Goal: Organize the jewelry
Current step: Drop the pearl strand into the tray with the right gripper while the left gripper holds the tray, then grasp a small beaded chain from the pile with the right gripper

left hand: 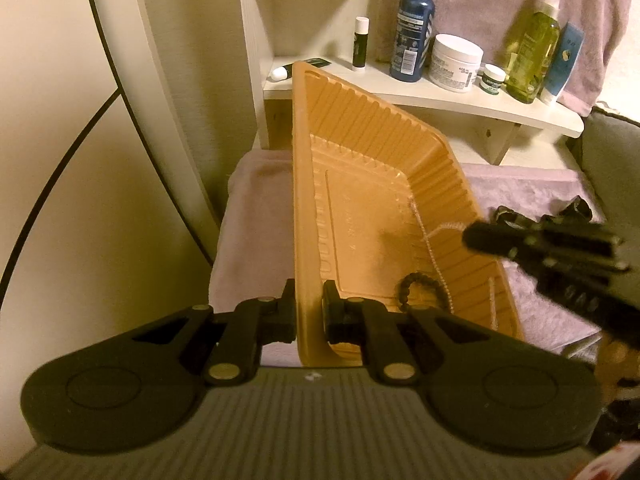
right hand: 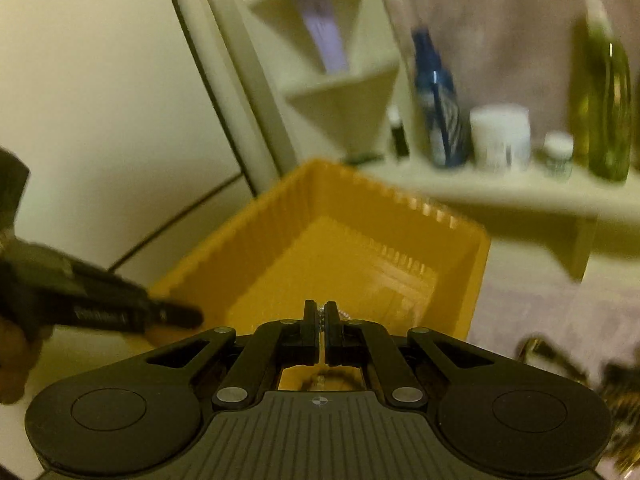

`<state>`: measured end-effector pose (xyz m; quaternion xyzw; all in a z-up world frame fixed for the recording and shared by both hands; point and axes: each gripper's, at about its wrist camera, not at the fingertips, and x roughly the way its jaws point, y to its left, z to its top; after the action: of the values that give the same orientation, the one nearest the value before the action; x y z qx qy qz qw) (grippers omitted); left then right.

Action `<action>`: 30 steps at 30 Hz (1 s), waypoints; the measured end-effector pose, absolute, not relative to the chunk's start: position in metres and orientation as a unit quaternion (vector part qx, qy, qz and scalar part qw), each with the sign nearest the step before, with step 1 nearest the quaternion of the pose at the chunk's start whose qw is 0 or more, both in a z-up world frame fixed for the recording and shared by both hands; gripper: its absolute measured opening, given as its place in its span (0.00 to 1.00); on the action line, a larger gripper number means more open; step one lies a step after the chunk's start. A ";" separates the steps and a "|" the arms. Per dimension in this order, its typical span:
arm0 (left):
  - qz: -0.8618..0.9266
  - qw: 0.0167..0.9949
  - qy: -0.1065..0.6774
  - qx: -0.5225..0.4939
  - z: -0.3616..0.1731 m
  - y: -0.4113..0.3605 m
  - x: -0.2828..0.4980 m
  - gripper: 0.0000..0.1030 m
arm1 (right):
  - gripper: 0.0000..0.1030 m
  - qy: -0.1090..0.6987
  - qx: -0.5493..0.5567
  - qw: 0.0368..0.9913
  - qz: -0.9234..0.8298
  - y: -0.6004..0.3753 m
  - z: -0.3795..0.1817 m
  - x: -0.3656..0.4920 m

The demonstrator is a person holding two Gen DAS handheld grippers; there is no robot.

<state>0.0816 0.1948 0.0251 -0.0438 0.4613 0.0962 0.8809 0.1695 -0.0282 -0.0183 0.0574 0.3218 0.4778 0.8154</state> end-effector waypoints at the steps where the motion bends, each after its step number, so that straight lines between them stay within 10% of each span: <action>1: 0.096 0.881 0.461 -0.044 0.025 0.195 0.081 0.10 | 0.02 0.329 0.060 0.811 0.480 -0.028 -0.022 0.170; 9: 0.097 0.881 0.461 -0.046 0.026 0.195 0.081 0.10 | 0.04 0.340 0.054 0.801 0.490 -0.028 -0.029 0.167; 13: 0.096 0.881 0.461 -0.044 0.026 0.195 0.081 0.10 | 0.61 0.326 0.063 0.815 0.474 -0.038 -0.027 0.166; 30: 0.093 0.883 0.458 -0.044 0.027 0.195 0.080 0.10 | 0.62 0.278 0.049 0.930 0.236 -0.187 -0.041 0.153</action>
<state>0.0800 0.1945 0.0270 -0.0443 0.4579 0.0930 0.8830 0.1530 -0.1871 -0.0409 0.0489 0.2778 0.2365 0.9298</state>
